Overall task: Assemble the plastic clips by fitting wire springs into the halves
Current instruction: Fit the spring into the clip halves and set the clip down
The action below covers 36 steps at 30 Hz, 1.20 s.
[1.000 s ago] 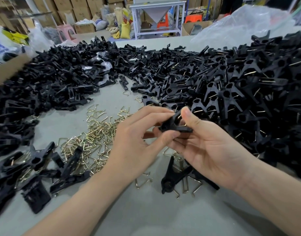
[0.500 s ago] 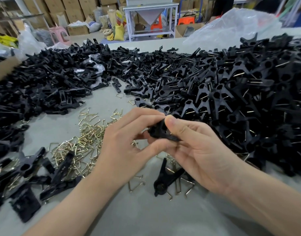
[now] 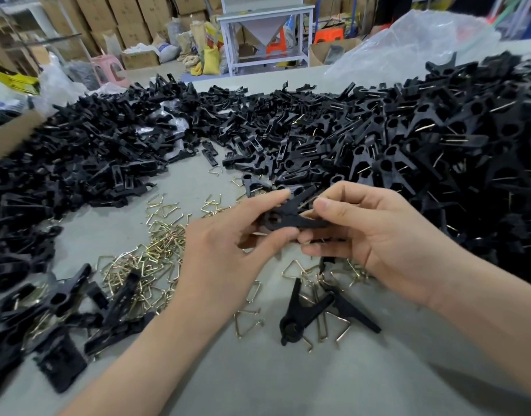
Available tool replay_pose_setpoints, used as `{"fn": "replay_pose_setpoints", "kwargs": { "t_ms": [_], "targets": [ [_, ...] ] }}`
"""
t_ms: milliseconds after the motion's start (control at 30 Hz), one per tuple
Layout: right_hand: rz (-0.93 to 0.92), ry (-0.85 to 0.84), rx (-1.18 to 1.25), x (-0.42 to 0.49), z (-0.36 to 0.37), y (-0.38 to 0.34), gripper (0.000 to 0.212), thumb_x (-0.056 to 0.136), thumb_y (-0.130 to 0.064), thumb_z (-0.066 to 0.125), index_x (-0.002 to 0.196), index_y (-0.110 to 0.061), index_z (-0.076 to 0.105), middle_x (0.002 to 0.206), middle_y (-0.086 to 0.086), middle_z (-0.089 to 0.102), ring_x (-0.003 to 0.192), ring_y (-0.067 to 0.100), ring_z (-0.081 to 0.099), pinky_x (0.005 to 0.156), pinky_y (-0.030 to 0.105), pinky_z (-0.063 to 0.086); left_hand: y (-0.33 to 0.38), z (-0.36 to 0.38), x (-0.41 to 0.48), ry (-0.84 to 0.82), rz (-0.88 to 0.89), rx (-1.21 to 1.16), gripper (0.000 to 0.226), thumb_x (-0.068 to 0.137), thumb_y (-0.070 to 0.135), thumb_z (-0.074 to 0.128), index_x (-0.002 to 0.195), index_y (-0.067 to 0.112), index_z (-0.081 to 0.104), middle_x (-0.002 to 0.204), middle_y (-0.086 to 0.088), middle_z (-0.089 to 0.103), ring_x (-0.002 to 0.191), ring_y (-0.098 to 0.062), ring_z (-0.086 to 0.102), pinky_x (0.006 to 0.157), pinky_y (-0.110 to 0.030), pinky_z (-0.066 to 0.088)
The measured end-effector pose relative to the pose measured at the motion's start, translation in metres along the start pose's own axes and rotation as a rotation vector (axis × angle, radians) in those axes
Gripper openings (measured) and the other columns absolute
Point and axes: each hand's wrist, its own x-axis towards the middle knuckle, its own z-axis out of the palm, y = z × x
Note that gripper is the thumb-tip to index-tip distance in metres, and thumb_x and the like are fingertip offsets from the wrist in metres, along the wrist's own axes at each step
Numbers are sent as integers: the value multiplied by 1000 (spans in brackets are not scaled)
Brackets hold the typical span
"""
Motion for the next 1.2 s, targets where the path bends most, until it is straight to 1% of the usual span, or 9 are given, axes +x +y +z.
{"fn": "replay_pose_setpoints", "kwargs": {
  "t_ms": [133, 333, 500, 567, 767, 900, 1000, 1133, 1200],
  "targets": [
    [-31, 59, 23, 1, -3, -5, 11, 75, -15, 60, 72, -5, 58, 72, 14, 69, 62, 23, 68, 52, 30, 55, -1, 0, -1, 3, -43, -88, 29, 76, 27, 76, 102, 39, 70, 89, 19, 73, 72, -7, 71, 72, -19, 56],
    [-98, 55, -29, 1, -2, -7, 13, 75, -15, 62, 63, -10, 63, 67, 8, 67, 61, 19, 66, 51, 30, 54, 1, -1, -2, 9, -49, -104, 33, 76, 27, 78, 102, 43, 67, 85, 15, 74, 69, -10, 72, 70, -30, 59],
    [-151, 76, -115, 1, 1, -4, 29, 87, 0, 57, 60, -9, 60, 62, 9, 62, 55, 20, 61, 49, 29, 53, 2, 2, -4, -72, -77, -95, 36, 74, 36, 75, 109, 37, 67, 83, 14, 74, 73, -10, 71, 71, -28, 59],
    [-151, 60, -123, 0, 1, -3, 27, 86, -2, 59, 60, -9, 60, 64, 9, 63, 57, 20, 61, 49, 28, 53, 1, 3, -4, -73, -69, -136, 28, 74, 30, 76, 101, 37, 71, 81, 12, 74, 72, -8, 71, 70, -25, 58],
    [-99, 34, -62, -2, 2, 1, 17, 71, -18, 65, 57, -12, 59, 73, 15, 64, 63, 22, 64, 52, 27, 53, -1, 2, -4, -59, -76, -222, 29, 75, 35, 71, 103, 41, 70, 79, 10, 74, 68, -10, 72, 67, -20, 57],
    [21, -74, 64, 0, -1, 0, 15, 78, -16, 62, 69, -4, 58, 80, 15, 67, 68, 18, 66, 57, 26, 54, -2, 1, -3, -55, -43, -133, 32, 76, 37, 70, 108, 35, 67, 82, 14, 74, 70, -9, 72, 70, -31, 60],
    [149, -156, 185, -1, -6, -4, 15, 79, -15, 65, 77, 0, 62, 87, 13, 70, 76, 18, 69, 66, 24, 56, 0, 0, -2, -47, 10, -75, 33, 78, 38, 69, 111, 34, 64, 88, 18, 72, 72, -7, 71, 69, -29, 59],
    [214, -328, 330, -3, -7, -4, 14, 73, -25, 76, 80, -12, 77, 95, 8, 73, 88, 15, 70, 77, 24, 56, 5, 3, -2, -27, 41, -198, 24, 82, 37, 68, 106, 39, 67, 104, 14, 68, 89, -17, 68, 72, -38, 58],
    [208, -395, 382, -4, -4, -2, 29, 67, -29, 81, 91, -13, 77, 105, 10, 71, 95, 17, 69, 81, 28, 55, 5, 4, -3, -20, 30, -235, 26, 82, 33, 67, 108, 36, 67, 115, 10, 59, 98, -19, 62, 74, -41, 57]
  ]
}}
